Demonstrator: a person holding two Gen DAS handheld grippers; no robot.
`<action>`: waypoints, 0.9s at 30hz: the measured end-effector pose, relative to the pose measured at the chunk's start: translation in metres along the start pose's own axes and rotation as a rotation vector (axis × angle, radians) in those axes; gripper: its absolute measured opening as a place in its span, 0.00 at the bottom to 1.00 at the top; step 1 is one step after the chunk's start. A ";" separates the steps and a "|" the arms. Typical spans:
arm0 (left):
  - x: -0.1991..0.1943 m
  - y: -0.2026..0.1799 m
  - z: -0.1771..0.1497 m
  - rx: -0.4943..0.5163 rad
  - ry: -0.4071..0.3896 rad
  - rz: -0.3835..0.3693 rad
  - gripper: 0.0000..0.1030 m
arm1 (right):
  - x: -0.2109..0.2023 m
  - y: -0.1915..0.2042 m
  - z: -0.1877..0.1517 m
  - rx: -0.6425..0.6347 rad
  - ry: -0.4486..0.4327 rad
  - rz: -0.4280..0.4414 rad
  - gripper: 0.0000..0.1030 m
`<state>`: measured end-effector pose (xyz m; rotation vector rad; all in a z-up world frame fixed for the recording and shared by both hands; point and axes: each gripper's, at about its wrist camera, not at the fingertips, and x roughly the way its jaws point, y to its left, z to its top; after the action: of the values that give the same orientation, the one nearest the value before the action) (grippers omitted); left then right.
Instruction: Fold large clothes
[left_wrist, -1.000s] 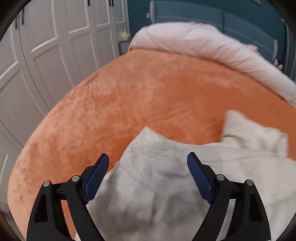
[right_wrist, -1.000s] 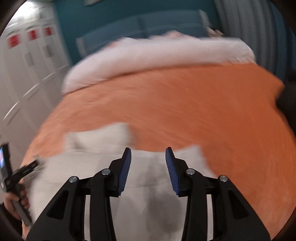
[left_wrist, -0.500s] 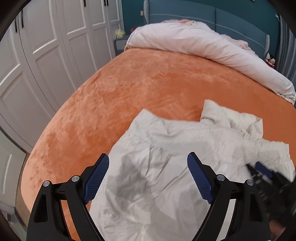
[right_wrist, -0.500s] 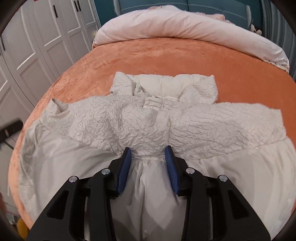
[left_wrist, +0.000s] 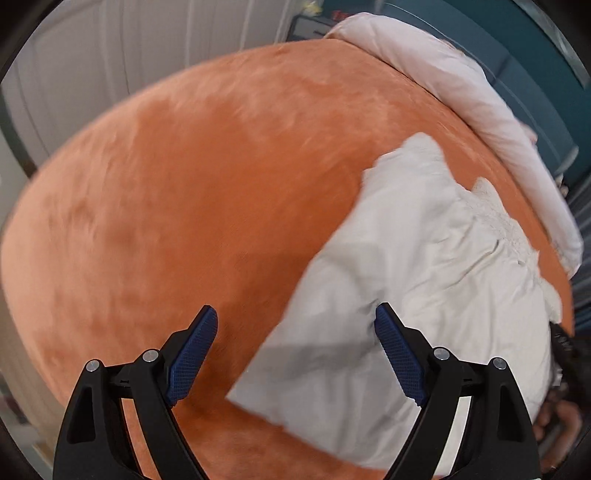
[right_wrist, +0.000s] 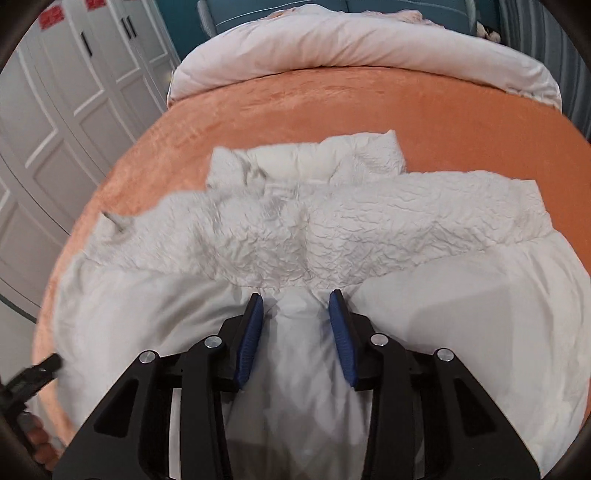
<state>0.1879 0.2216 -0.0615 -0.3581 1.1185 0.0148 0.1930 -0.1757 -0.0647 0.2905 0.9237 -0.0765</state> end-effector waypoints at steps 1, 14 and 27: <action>0.003 0.007 -0.003 -0.025 0.009 -0.020 0.83 | 0.002 0.003 -0.001 -0.022 0.000 -0.015 0.36; 0.009 0.001 -0.012 -0.038 -0.016 -0.069 0.85 | 0.045 0.036 0.031 -0.045 0.061 0.011 0.33; -0.032 -0.037 0.010 0.036 -0.122 -0.078 0.85 | 0.000 0.022 0.039 -0.006 -0.064 0.072 0.33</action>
<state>0.1892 0.1950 -0.0193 -0.3640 0.9819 -0.0519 0.2276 -0.1660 -0.0381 0.3138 0.8495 -0.0168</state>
